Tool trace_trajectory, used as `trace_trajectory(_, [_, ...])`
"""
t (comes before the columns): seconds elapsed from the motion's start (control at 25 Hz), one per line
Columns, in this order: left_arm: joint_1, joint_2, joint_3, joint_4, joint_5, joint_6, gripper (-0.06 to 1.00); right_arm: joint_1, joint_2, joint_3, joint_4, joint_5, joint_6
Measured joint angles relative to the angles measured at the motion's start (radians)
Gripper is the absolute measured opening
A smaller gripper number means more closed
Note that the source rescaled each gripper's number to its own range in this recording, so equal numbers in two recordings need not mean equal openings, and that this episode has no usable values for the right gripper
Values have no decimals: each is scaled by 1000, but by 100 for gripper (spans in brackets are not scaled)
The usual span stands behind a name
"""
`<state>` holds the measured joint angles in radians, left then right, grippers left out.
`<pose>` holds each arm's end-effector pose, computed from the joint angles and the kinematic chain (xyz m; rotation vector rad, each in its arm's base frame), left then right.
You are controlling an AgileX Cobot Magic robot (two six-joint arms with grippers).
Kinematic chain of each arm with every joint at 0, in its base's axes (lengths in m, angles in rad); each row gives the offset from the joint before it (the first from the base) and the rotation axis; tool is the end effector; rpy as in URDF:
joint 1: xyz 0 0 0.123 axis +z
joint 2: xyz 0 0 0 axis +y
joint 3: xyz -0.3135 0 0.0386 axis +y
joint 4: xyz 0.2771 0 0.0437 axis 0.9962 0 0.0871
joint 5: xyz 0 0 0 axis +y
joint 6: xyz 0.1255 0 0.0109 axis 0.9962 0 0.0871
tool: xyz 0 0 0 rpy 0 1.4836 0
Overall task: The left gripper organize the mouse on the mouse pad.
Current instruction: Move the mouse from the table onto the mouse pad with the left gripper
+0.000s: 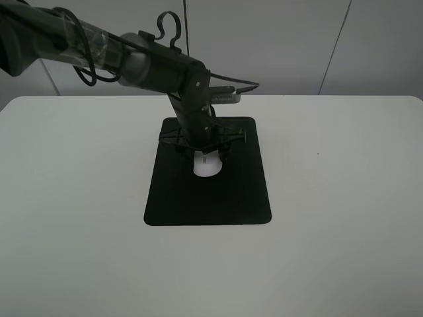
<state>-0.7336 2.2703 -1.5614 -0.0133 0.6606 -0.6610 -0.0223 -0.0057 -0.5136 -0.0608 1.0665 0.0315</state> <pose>0.3751 -0.3395 0.0700 0.0922 2.9118 -0.2826 0.0177 -0.0071 0.2794 0.0583 2.0291 -0.0668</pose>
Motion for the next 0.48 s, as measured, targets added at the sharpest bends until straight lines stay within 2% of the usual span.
trace_trajectory(0.48, [0, 0, 0, 1, 6, 10, 1, 0, 0, 0, 0, 0, 0])
